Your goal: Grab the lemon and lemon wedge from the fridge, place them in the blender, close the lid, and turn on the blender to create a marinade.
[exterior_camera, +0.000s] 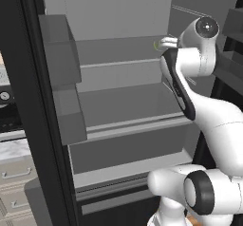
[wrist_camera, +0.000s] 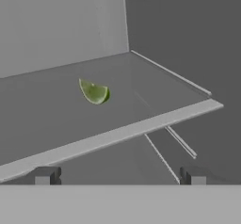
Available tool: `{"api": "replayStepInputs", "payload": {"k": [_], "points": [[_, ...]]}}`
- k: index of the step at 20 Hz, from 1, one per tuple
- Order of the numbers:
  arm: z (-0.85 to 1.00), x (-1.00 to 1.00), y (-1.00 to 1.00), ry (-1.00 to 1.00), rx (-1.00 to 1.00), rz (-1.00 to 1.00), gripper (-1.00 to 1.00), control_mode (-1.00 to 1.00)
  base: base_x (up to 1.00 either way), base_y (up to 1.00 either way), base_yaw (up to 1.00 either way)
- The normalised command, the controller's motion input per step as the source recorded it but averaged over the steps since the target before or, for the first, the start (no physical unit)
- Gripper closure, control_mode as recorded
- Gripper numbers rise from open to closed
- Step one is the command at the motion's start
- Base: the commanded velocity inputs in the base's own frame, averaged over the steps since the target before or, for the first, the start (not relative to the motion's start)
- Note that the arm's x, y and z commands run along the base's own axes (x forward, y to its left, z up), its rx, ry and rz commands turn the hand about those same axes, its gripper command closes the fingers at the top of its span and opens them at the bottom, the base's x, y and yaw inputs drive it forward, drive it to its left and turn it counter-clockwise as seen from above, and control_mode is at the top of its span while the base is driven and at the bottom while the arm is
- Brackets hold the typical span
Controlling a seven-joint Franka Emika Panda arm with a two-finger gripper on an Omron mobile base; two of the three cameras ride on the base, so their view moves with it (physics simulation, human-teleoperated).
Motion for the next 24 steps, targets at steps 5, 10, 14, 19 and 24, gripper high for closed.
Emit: {"api": "replayStepInputs", "payload": {"k": [5, 10, 14, 19, 24], "points": [[-0.05, 0.38, 0.0, 0.0, 0.0, 0.06, -1.0, -1.0, 0.0, 0.0, 0.0], [-0.1, 0.37, -0.03, 0.0, 0.0, 0.07, -1.0, -1.0, 0.0, 0.0, 0.0], [-0.08, 0.34, -0.06, 0.0, 0.0, 0.08, -1.0, -1.0, 0.0, 0.0, 0.0], [-0.06, 0.37, -0.04, 0.0, 0.0, 0.06, -1.0, -1.0, 0.0, 0.0, 0.0], [-0.06, 0.37, -0.02, 0.0, 0.0, 0.05, -1.0, -1.0, 0.0, 0.0, 0.0]]}}
